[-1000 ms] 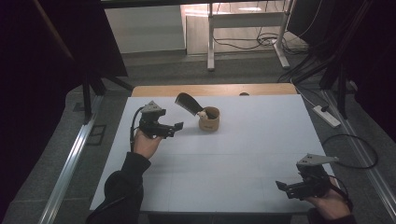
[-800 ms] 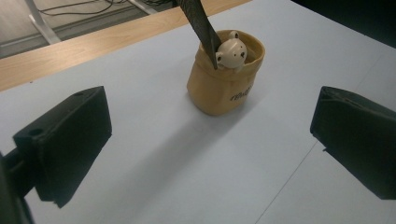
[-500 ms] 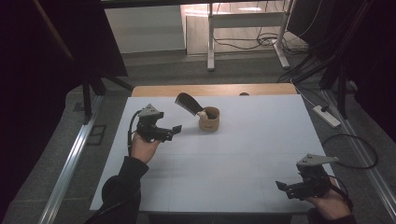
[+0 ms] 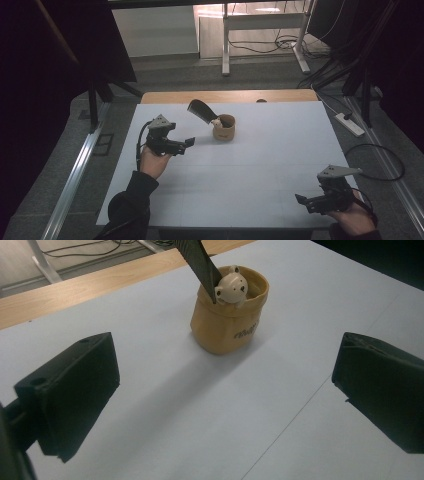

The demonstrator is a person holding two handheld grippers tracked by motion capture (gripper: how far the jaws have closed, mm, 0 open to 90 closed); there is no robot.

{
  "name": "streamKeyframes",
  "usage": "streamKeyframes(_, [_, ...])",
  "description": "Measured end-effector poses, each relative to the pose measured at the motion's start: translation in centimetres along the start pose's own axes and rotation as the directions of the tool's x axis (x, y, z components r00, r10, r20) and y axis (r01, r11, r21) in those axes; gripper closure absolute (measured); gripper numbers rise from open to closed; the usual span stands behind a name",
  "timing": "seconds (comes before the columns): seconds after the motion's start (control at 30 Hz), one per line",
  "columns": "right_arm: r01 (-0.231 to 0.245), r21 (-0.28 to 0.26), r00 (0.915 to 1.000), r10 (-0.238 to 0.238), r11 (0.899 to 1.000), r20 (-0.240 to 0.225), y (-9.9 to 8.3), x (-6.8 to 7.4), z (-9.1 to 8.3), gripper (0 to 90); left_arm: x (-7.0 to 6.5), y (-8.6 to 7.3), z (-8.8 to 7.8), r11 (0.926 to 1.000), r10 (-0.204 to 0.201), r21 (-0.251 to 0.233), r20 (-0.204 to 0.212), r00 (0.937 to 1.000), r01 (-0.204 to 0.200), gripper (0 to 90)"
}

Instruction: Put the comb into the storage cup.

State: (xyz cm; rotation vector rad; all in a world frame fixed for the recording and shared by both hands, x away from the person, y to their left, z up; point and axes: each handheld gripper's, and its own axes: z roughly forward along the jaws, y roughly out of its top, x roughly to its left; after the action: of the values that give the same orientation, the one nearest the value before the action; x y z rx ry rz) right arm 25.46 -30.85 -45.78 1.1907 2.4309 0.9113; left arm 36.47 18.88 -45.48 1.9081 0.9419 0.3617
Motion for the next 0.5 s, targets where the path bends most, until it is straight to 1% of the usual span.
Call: streamKeyframes(0.5, [0.002,-0.001,1.0,-0.002,1.0,-0.002,0.0,0.03,0.02,0.0,-0.76,-0.74,-0.88,1.0,0.001,0.004,0.007,1.0,-0.001,0.0])
